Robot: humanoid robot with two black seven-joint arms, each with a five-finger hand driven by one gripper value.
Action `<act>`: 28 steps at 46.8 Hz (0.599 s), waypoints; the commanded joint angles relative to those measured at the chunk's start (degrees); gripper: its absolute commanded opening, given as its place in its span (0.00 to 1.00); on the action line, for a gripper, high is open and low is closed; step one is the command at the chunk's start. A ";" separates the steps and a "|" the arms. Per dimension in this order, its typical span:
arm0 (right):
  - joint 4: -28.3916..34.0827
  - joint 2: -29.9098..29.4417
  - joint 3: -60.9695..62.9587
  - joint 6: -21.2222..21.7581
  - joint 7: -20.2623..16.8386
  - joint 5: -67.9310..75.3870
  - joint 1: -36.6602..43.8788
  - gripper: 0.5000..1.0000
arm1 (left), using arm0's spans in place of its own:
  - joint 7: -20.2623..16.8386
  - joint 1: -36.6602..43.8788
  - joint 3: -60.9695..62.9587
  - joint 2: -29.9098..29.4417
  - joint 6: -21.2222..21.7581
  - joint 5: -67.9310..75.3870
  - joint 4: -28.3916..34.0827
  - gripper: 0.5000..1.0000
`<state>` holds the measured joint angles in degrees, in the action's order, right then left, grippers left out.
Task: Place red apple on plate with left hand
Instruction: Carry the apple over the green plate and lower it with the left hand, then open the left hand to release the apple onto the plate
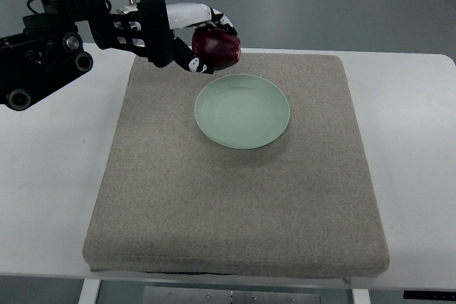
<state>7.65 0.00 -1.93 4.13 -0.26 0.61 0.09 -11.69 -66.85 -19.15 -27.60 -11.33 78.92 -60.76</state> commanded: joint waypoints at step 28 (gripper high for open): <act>0.00 0.00 0.00 0.00 0.00 0.00 0.00 0.86 | -0.27 6.91 0.43 7.47 4.39 7.12 4.42 0.48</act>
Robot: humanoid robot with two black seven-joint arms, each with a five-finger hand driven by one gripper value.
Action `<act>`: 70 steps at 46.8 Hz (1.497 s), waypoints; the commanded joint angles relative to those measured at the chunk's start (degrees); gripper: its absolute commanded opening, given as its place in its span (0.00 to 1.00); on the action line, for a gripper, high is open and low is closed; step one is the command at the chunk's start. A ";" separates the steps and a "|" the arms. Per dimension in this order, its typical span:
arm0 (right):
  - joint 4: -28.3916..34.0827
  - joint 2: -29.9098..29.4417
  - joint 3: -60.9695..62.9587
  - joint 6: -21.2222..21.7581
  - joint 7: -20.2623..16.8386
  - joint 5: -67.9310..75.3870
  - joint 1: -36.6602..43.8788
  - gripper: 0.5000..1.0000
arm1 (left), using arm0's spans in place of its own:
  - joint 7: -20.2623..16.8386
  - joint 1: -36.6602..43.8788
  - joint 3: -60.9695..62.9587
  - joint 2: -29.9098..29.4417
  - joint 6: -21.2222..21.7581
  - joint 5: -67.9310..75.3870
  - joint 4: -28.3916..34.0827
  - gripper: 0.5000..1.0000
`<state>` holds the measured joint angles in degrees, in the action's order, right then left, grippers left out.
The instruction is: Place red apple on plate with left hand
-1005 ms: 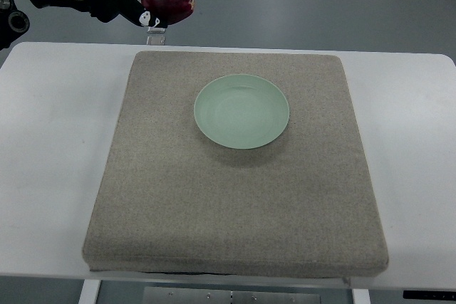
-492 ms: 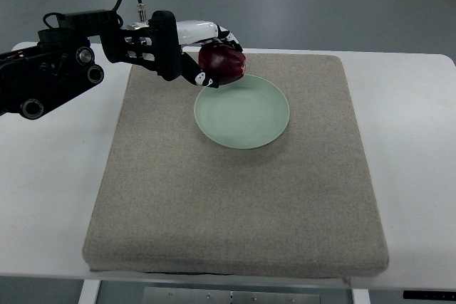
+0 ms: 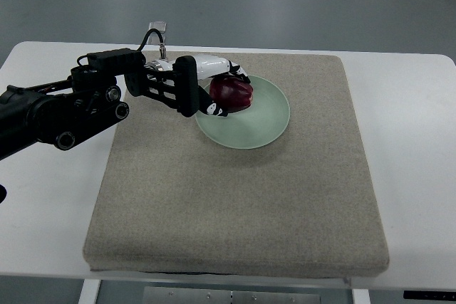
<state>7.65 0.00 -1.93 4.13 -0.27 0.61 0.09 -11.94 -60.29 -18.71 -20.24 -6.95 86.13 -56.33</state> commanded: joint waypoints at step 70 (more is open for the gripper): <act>0.00 0.00 0.00 0.00 0.00 0.00 0.00 0.86 | -0.01 2.19 -3.70 -14.56 -4.55 -69.34 4.91 1.00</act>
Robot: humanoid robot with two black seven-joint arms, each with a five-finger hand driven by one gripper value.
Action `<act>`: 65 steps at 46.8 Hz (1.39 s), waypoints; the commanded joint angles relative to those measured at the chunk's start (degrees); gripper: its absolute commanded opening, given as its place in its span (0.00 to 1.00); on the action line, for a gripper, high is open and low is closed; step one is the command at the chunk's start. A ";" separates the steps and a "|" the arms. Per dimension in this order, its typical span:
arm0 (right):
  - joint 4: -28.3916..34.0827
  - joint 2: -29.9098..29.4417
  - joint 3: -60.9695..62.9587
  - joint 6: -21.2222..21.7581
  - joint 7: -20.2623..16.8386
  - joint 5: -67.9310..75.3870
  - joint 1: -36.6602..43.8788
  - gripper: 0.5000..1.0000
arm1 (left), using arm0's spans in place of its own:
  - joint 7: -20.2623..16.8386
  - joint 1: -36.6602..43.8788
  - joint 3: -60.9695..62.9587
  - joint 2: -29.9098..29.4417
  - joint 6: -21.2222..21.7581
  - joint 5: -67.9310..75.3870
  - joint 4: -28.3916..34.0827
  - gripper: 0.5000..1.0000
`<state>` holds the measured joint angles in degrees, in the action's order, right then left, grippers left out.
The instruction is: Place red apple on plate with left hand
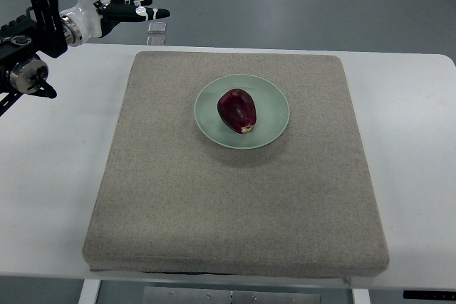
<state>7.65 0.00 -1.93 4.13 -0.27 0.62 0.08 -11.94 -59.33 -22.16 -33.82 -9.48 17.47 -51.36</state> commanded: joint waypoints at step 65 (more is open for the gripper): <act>0.00 0.00 -0.26 0.09 0.00 -0.18 0.01 0.86 | 10.71 10.81 -5.00 1.83 -18.21 -35.57 5.66 1.00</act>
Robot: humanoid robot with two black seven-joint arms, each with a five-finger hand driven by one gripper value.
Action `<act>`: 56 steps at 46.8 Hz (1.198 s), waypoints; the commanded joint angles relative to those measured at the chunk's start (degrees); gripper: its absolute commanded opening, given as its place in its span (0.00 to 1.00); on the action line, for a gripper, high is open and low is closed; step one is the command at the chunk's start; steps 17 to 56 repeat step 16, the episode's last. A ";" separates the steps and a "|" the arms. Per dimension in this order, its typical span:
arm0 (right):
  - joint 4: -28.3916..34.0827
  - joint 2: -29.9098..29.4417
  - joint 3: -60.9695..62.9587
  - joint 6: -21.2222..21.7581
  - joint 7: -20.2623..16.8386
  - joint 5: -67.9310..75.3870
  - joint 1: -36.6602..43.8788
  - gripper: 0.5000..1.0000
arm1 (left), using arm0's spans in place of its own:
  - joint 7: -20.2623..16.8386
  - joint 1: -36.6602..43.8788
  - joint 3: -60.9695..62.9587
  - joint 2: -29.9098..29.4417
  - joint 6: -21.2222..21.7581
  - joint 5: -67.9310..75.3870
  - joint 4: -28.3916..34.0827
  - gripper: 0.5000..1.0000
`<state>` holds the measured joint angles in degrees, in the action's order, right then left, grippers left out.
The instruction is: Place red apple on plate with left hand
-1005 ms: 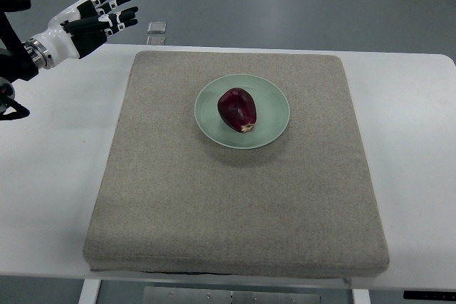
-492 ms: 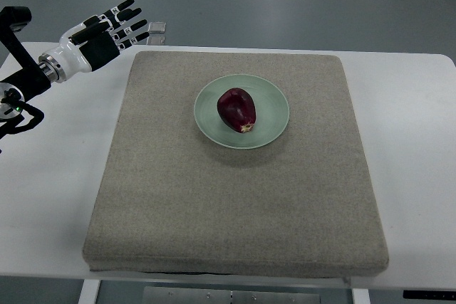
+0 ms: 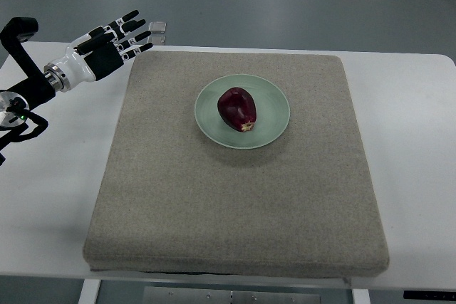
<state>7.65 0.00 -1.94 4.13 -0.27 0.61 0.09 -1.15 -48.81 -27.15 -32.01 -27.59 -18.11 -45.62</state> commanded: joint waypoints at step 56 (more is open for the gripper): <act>1.23 0.00 0.18 0.70 0.27 0.27 0.18 0.86 | 0.01 0.82 -0.09 -0.24 -0.27 0.18 0.00 1.00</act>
